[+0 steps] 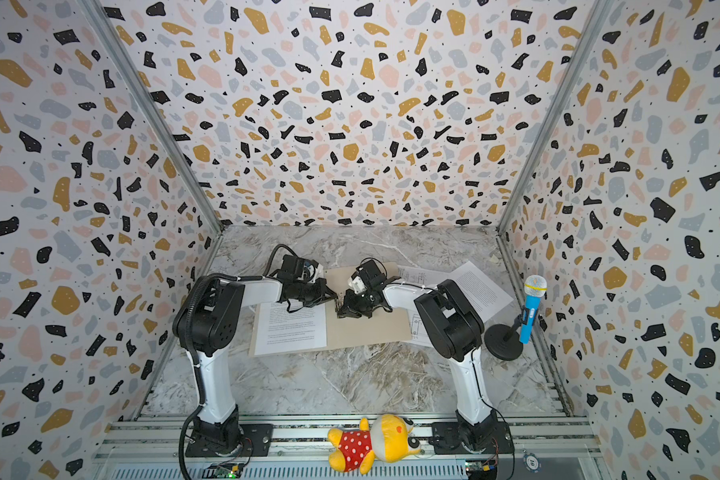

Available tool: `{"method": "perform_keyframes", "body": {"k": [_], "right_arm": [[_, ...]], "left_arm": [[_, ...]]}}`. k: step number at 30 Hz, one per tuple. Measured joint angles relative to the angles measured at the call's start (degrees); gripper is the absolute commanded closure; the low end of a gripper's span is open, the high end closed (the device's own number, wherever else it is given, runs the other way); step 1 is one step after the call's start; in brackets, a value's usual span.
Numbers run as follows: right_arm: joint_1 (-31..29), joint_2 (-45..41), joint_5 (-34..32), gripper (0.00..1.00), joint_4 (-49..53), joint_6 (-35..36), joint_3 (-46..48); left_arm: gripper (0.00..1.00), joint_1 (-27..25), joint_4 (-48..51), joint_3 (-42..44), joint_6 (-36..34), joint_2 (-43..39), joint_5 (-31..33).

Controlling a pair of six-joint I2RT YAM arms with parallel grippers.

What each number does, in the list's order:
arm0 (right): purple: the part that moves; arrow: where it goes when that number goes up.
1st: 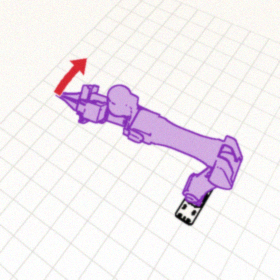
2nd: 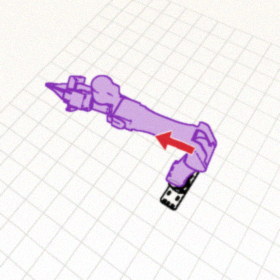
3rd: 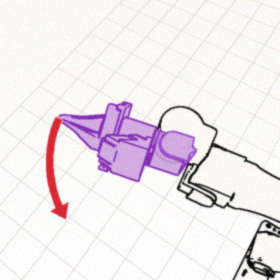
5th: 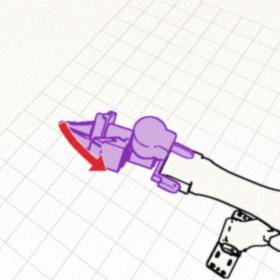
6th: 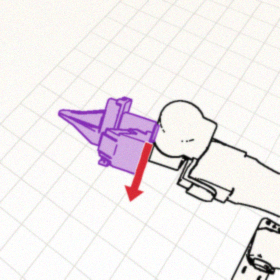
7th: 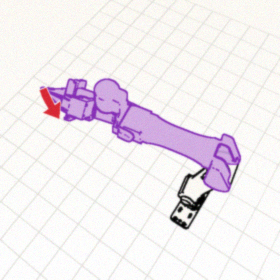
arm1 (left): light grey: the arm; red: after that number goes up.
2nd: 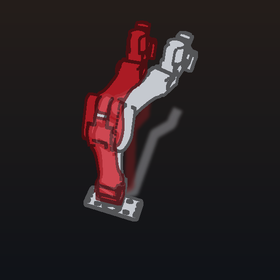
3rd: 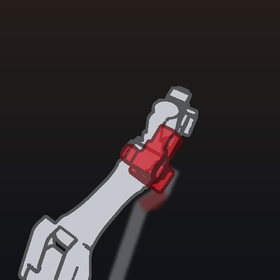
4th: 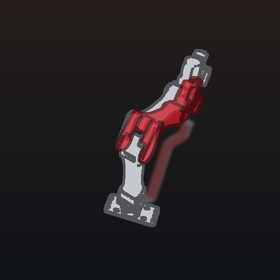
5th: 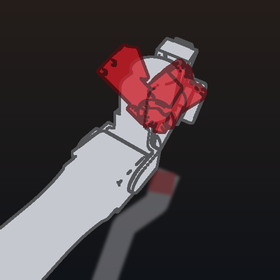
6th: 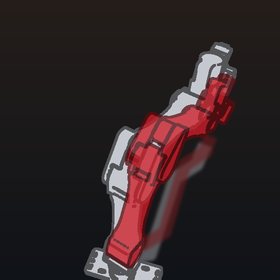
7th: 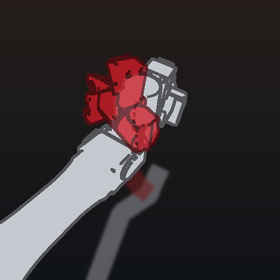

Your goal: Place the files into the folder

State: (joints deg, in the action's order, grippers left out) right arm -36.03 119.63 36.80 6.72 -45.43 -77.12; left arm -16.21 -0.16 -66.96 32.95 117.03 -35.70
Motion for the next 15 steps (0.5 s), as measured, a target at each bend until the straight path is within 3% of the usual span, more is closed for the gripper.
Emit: {"method": "perform_keyframes", "body": {"k": [3,5,10,15], "right_arm": [[0.0,-1.0,0.0,0.49,-1.8,-0.9,-0.1],[0.4,-2.3,-0.5,0.40,-2.6,-0.9,-0.1],[2.2,-8.4,-2.6,0.34,-5.4,-0.2,2.3],[7.8,-15.7,-6.0,0.31,-3.8,4.5,7.1]], "left_arm": [[0.88,0.1,2.3,-1.3,-1.1,0.2,0.2],[0.85,0.1,4.0,-2.4,-1.9,0.5,0.2],[0.74,0.6,6.6,-4.8,-3.4,1.1,0.1],[0.53,1.4,8.7,-7.1,-3.3,1.3,-0.5]]}}
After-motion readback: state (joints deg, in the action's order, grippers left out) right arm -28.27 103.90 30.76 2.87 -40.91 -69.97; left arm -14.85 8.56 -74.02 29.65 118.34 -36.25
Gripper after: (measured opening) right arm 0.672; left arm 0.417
